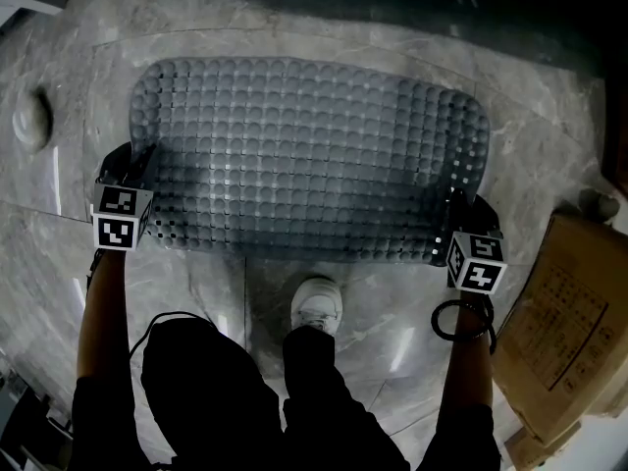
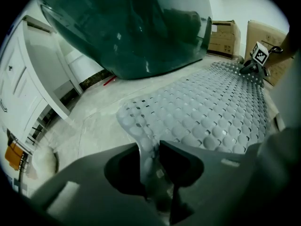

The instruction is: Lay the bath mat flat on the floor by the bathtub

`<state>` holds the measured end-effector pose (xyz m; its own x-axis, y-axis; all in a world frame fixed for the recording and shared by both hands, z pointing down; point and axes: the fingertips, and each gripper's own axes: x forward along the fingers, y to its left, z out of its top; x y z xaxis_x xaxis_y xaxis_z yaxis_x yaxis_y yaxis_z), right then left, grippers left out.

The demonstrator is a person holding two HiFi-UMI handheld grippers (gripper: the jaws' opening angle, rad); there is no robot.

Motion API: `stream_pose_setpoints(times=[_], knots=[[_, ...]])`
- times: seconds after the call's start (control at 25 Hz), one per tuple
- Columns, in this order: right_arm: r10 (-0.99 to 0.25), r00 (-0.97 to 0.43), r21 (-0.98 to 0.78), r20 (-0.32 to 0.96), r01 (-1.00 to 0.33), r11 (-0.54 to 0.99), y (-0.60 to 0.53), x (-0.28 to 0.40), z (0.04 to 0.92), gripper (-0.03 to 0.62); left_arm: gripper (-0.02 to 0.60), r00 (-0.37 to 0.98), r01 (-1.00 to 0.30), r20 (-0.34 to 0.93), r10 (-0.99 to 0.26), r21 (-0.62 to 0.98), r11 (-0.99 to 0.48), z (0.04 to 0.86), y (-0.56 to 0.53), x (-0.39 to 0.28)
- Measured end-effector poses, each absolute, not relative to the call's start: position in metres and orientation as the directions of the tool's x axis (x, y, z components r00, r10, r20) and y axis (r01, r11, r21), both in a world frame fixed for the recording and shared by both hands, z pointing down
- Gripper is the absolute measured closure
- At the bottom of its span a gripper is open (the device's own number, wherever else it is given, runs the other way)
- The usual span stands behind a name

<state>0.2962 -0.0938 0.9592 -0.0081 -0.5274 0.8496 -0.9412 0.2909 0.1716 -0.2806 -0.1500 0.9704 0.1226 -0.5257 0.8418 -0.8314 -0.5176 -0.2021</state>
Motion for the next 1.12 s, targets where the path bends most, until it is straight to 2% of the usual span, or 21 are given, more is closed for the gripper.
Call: stream_pose_setpoints(times=[0.36, 0.48, 0.52, 0.56, 0.68, 0.84, 1.0, 1.12], knots=[[-0.529, 0.034, 0.229, 0.848, -0.923, 0.308, -0.095, 0.305, 0.958, 0.473, 0.386, 0.105, -0.840, 0.850, -0.516, -0.203, -0.504, 0.969, -0.153, -0.290], [-0.528, 0.099, 0.275, 0.844, -0.924, 0.266, -0.095, 0.323, 0.955, 0.366, 0.344, 0.091, -0.826, 0.838, -0.538, -0.238, -0.510, 0.968, -0.157, -0.297], [-0.523, 0.117, 0.283, 0.844, -0.926, 0.250, -0.092, 0.329, 0.955, 0.407, 0.342, 0.073, -0.813, 0.837, -0.542, -0.265, -0.518, 0.967, -0.158, -0.301], [-0.517, 0.129, 0.289, 0.846, -0.927, 0.241, -0.089, 0.334, 0.956, 0.411, 0.344, 0.052, -0.796, 0.839, -0.542, -0.293, -0.530, 0.967, -0.157, -0.305], [-0.500, 0.130, 0.288, 0.856, -0.924, 0.251, -0.076, 0.339, 0.960, 0.391, 0.344, -0.001, -0.769, 0.846, -0.533, -0.341, -0.540, 0.966, -0.149, -0.323], [-0.511, 0.125, 0.278, 0.850, -0.932, 0.234, -0.071, 0.334, 0.958, 0.385, 0.344, -0.040, -0.823, 0.838, -0.544, -0.337, -0.458, 0.958, -0.141, -0.349], [-0.581, 0.086, 0.260, 0.810, -0.940, 0.223, -0.082, 0.317, 0.942, 0.416, 0.345, -0.024, -0.844, 0.797, -0.604, -0.340, -0.415, 0.940, -0.142, -0.344], [-0.611, 0.038, 0.235, 0.791, -0.940, 0.246, -0.093, 0.297, 0.936, 0.430, 0.373, 0.009, -0.852, 0.789, -0.615, -0.316, -0.418, 0.940, -0.142, -0.328]])
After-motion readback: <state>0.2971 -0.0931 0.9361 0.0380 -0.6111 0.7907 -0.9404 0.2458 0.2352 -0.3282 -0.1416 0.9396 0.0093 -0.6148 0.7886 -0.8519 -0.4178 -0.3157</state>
